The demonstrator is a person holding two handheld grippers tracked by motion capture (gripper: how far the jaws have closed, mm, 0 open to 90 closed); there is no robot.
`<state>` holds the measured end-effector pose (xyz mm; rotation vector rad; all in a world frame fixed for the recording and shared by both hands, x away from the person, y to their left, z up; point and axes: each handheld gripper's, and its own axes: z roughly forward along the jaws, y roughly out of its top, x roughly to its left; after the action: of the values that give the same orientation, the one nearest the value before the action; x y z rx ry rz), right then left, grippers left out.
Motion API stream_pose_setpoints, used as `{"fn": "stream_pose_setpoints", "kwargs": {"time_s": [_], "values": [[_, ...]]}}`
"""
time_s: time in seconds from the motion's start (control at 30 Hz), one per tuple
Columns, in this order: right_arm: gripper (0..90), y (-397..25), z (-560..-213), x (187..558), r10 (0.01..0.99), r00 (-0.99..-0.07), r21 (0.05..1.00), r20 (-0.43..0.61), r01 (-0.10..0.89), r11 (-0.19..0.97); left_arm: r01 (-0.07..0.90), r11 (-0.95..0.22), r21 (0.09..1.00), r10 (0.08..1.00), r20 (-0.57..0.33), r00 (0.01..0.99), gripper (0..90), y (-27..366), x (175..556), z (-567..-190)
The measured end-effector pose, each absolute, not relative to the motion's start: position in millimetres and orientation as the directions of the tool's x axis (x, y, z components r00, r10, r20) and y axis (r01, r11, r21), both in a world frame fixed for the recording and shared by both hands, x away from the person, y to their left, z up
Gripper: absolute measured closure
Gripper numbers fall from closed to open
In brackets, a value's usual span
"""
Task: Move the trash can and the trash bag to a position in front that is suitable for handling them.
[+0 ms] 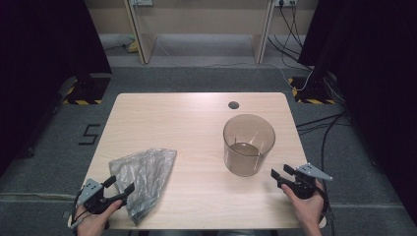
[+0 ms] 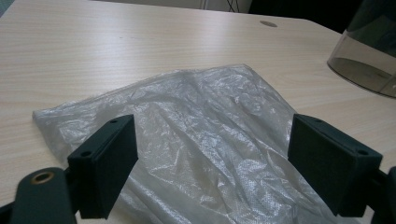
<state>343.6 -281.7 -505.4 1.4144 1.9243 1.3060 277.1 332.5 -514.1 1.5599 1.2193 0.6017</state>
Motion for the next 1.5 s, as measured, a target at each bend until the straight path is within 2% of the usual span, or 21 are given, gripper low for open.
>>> {"fn": "stream_pose_setpoints", "kwargs": {"time_s": [0.17,0.87,1.17,1.5], "values": [[39.1,-280.9,-502.3,356.1,0.909,-0.358,0.872,0.214,0.49,-0.012,0.395,0.04,0.918,0.92,-0.188,0.345,15.6,334.7,277.6,-513.9],[43.5,-275.1,-486.7,393.4,0.944,-0.269,0.886,0.191,0.461,-0.048,0.395,0.049,0.918,0.927,-0.189,0.324,17.6,334.0,277.7,-515.5],[45.2,-262.2,-478.7,411.9,0.946,-0.284,0.9,0.153,0.436,-0.015,0.392,0.062,0.918,0.931,-0.194,0.308,17.6,338.0,276.3,-515.9],[44.8,-232.9,-478.2,418.3,0.93,-0.329,0.895,0.163,0.446,0.001,0.392,0.051,0.919,0.93,-0.186,0.316,17.6,336.2,276.3,-515.6]]}}
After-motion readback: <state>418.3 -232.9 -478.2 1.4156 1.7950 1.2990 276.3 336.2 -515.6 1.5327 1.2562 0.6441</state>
